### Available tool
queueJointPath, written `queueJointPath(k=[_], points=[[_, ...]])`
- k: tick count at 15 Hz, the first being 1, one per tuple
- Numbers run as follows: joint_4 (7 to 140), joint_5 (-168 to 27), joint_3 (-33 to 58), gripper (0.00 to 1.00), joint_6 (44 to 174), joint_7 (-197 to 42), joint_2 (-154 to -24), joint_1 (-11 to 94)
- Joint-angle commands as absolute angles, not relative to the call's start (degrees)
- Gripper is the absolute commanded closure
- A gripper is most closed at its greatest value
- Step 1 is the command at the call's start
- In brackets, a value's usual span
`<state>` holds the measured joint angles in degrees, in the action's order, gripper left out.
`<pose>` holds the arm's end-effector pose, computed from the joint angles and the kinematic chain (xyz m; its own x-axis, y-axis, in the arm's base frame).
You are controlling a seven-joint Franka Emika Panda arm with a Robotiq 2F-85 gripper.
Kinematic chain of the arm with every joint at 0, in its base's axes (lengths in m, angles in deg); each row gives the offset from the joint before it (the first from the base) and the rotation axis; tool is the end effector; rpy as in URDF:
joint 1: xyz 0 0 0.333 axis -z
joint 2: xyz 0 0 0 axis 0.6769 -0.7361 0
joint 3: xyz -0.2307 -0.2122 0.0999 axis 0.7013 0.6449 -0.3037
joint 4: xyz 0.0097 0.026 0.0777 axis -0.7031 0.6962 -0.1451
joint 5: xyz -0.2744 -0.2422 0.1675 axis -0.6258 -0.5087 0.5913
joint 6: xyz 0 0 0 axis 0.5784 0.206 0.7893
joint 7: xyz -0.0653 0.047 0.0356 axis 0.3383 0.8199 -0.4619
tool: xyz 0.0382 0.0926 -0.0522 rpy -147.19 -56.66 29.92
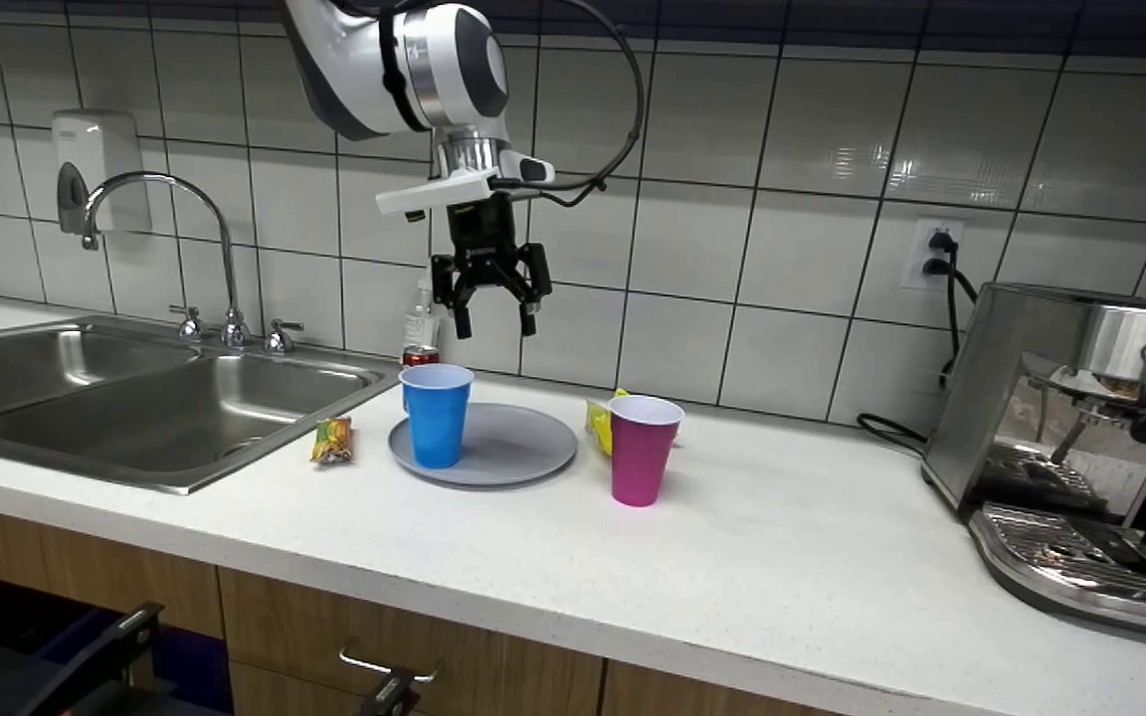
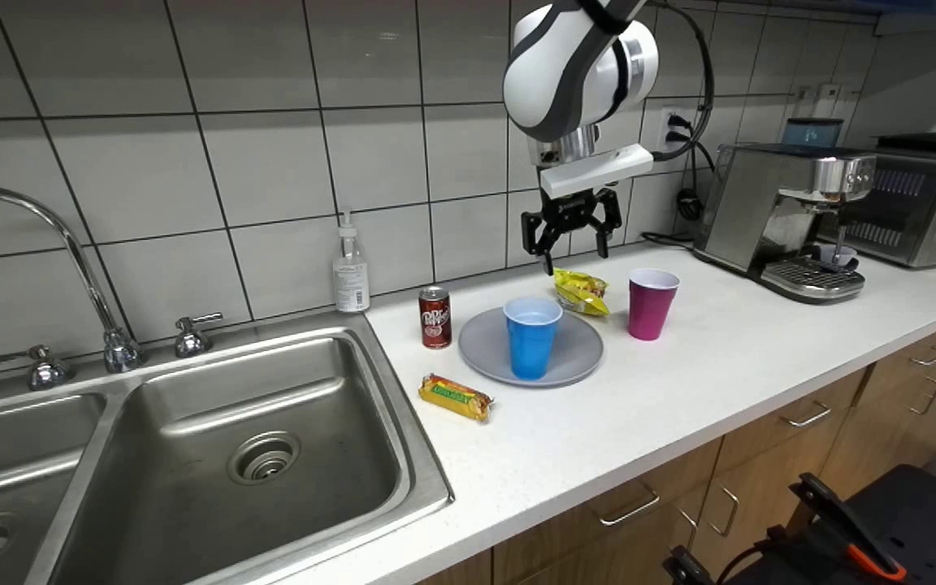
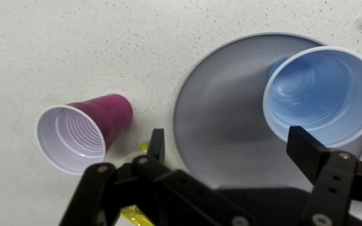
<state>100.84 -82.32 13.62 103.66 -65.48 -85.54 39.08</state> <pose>0.5814 -0.0207 0.3099 0.9881 -0.1527 -0.0177 -0.1453 -0.9653 0.2171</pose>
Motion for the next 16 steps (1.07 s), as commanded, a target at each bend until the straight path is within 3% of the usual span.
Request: queueJointPath(k=[1,16], points=[[101.3,-82.6,13.3,0.0,103.6,-65.4,-84.9,40.0],[101.1,-81.4,14.3,0.0,104.2,-63.9,-85.8,41.3]])
